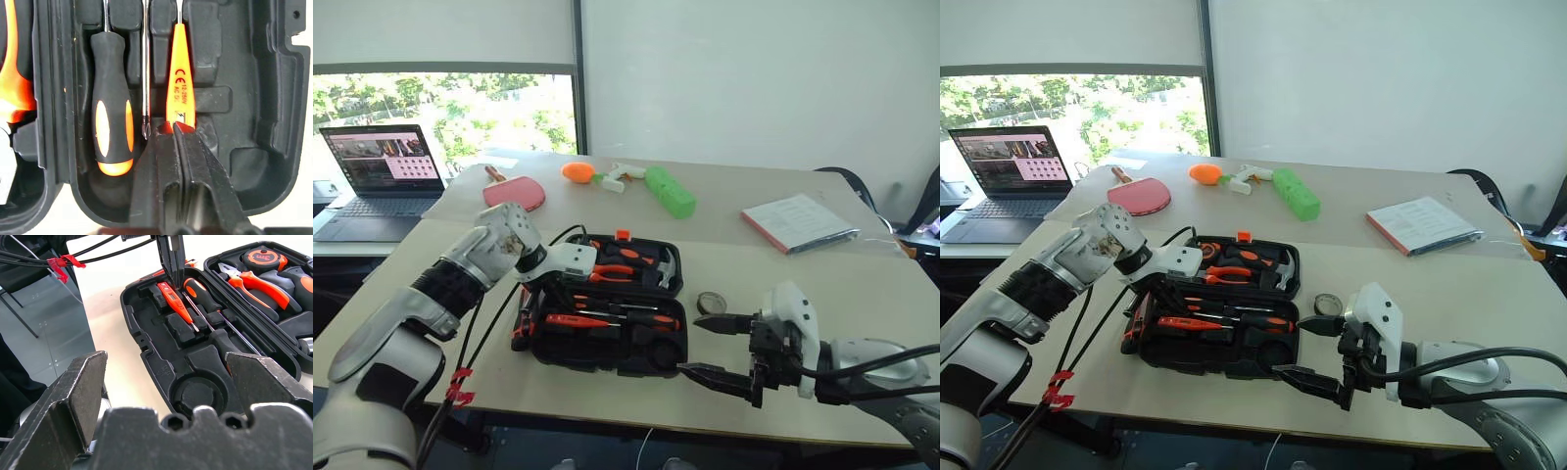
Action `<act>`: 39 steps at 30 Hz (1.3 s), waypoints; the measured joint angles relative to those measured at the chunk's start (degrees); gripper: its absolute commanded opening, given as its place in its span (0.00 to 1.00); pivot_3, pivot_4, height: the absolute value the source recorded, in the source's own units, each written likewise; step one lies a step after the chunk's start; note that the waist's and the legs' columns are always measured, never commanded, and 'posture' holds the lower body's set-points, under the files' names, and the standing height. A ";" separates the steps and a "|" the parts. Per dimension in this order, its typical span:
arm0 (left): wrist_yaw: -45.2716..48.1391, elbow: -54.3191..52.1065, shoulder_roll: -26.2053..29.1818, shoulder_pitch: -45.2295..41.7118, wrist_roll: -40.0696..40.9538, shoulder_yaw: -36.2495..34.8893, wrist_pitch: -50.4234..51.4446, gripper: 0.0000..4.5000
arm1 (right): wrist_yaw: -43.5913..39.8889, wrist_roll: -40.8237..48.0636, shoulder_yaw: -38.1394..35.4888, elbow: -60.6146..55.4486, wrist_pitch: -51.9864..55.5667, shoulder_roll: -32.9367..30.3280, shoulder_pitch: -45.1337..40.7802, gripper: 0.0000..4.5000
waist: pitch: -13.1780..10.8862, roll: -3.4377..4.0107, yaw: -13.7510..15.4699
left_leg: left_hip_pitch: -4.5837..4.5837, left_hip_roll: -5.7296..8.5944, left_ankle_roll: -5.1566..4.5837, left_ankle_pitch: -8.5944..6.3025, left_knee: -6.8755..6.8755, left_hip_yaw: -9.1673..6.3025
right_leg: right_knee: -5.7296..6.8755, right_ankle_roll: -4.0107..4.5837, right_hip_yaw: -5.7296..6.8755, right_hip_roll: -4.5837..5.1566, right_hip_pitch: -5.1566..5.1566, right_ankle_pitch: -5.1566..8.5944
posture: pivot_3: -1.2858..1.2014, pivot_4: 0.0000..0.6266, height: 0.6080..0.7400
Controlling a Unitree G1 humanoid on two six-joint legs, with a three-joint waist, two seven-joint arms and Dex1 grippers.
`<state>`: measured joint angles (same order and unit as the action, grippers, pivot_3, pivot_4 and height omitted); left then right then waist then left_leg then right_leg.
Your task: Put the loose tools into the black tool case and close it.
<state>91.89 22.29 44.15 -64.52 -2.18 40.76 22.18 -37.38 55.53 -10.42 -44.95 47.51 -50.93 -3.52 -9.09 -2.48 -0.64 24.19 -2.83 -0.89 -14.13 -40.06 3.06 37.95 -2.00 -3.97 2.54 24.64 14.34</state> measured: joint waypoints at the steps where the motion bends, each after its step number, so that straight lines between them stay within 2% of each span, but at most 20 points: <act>1: 0.00 0.00 -0.26 0.11 -0.17 -0.10 0.09 0.01 | 0.01 0.00 0.00 0.00 0.00 0.00 0.00 1.00 | 0.00 0.00 -0.01 | 0.00 0.00 0.00 0.00 0.00 0.00 | 0.00 0.00 0.00 0.00 0.00 0.00 | 0.52 0.24 1.00; 20: 0.41 -4.98 0.41 2.05 -0.45 -1.20 1.68 0.01 | 0.31 0.02 0.38 0.00 0.00 0.00 -0.27 1.00 | 0.00 0.00 -0.02 | 0.00 0.00 0.00 0.00 0.00 -0.02 | 0.00 0.00 0.00 0.00 0.00 0.00 | 0.52 0.24 1.00; 39: 0.25 -4.87 -1.15 5.53 -6.52 -4.33 -2.28 0.01 | 1.32 0.44 0.40 -0.01 0.00 0.74 -0.92 1.00 | 0.01 0.01 -0.02 | -0.38 0.00 0.00 0.00 0.06 0.01 | -0.03 0.00 -0.01 0.01 -0.37 0.00 | 0.52 0.24 1.00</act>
<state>92.14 17.41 43.00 -58.98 -8.70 36.42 19.90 -36.05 55.97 -10.03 -44.95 47.51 -50.18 -4.45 -9.08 -2.47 -0.67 23.81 -2.84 -0.89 -14.13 -40.00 3.07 37.92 -2.00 -3.99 2.55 24.27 14.35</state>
